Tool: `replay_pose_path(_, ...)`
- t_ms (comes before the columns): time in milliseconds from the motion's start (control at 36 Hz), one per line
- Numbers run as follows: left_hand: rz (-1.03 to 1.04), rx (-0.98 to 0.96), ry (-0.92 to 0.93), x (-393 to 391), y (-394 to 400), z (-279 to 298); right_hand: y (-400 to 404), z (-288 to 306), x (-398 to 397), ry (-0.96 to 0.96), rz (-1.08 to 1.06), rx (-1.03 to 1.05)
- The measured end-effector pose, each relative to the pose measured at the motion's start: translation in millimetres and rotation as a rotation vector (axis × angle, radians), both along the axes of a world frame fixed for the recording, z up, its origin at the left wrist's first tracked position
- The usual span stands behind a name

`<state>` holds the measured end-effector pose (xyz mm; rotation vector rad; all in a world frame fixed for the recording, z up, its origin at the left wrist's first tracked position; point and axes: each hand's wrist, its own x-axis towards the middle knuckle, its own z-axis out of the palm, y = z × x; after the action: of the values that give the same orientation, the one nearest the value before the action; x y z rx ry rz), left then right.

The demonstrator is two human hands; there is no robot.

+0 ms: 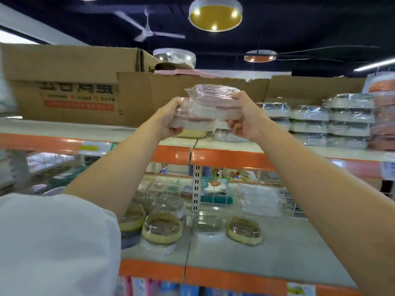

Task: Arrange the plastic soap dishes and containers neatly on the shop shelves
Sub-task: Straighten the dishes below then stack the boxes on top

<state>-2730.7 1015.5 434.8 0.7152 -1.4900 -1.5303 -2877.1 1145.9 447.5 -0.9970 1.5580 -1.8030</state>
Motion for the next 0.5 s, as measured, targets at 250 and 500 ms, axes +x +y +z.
replay_pose_path(250, 0.038, -0.058, -0.033, 62, 10, -29, 16, -33, 53, -0.143, 0.096, -0.045)
replay_pose_path(500, -0.061, 0.011, -0.023, 115, 35, -69, 36, -68, 105, -0.146, 0.151, -0.041)
